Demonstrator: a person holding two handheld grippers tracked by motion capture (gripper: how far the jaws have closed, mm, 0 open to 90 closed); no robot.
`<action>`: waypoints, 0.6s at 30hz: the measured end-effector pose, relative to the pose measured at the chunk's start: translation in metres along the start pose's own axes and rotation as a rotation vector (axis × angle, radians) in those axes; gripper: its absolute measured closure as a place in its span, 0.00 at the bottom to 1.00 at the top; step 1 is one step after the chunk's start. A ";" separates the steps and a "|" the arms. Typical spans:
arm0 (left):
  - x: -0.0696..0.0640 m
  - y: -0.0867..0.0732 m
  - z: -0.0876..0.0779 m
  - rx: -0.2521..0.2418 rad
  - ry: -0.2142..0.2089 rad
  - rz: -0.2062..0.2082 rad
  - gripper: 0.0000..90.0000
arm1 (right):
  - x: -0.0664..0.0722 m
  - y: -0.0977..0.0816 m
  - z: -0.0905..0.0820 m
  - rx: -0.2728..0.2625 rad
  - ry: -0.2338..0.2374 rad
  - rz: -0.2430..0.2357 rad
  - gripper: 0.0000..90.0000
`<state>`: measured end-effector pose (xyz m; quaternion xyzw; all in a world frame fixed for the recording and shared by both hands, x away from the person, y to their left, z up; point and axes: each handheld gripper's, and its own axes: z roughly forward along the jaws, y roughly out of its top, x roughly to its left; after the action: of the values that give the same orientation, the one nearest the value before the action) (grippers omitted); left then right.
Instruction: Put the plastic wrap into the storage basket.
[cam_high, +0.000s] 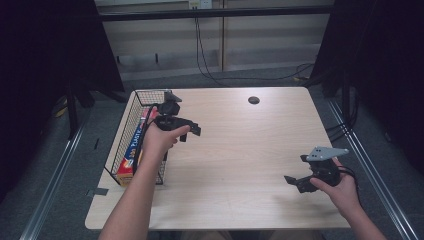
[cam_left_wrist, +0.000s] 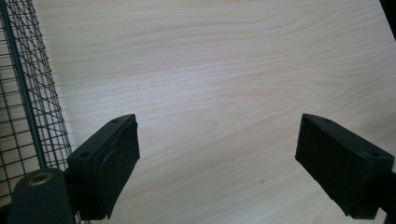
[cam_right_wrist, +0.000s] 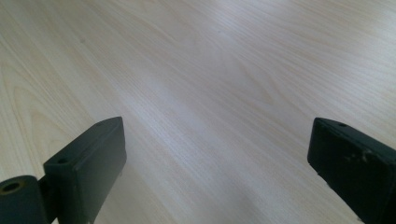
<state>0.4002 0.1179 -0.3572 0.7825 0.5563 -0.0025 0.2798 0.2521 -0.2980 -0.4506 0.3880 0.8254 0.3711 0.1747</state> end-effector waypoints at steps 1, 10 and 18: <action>-0.001 0.000 0.002 0.004 -0.003 0.006 0.15 | 0.000 0.000 0.000 -0.001 0.001 -0.001 0.05; -0.014 -0.007 0.016 0.019 -0.044 0.047 0.15 | -0.001 -0.001 0.000 0.002 -0.004 0.003 0.05; -0.023 -0.012 0.023 0.014 -0.057 0.078 0.15 | -0.002 -0.001 -0.001 -0.003 0.002 0.006 0.05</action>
<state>0.3874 0.0903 -0.3743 0.8052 0.5169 -0.0179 0.2899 0.2525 -0.3008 -0.4508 0.3897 0.8238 0.3734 0.1734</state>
